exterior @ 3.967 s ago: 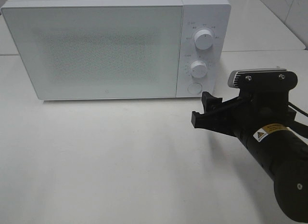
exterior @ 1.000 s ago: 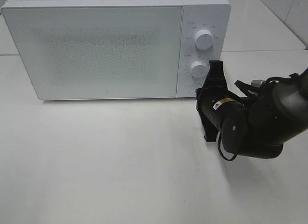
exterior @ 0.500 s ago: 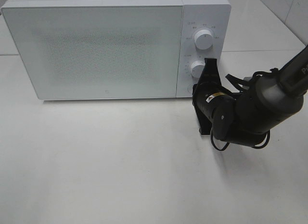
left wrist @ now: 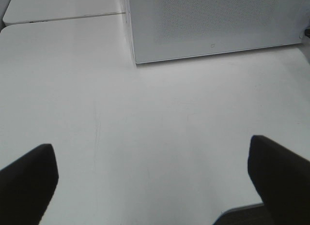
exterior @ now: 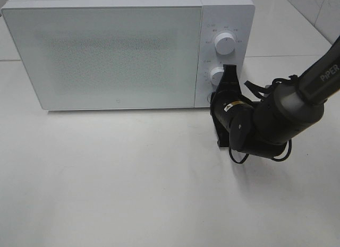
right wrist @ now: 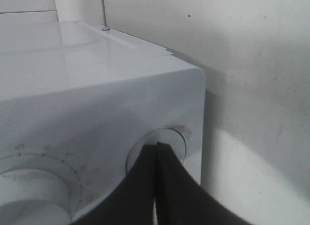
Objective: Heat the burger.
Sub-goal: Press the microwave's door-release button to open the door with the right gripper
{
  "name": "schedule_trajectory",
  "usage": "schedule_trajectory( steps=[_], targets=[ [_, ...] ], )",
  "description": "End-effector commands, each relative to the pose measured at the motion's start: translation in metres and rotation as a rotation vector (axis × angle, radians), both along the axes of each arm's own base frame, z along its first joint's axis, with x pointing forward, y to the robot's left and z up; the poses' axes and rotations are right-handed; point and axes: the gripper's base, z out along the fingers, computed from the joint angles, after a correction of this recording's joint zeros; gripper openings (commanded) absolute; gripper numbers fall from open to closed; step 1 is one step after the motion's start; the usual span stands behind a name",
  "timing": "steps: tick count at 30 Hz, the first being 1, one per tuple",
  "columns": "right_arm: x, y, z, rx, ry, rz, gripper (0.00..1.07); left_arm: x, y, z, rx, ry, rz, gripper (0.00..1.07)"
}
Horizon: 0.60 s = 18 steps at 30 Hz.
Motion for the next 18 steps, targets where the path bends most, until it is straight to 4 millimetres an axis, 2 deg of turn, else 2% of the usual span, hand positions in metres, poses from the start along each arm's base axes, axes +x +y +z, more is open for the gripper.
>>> schedule_trajectory(
  steps=[1,7,18],
  targets=[
    [0.006,-0.002,0.000,-0.013,-0.016,-0.006,0.00,-0.002,0.000,0.000,-0.008,-0.028,0.002,1.00],
    [0.011,-0.003,0.000,-0.012,-0.031,-0.012,0.00,-0.002,0.000,0.000,-0.008,-0.028,0.002,1.00],
    [0.030,0.004,0.026,0.023,-0.223,-0.043,0.00,-0.002,0.000,0.000,-0.008,-0.028,0.002,1.00]
  ],
)
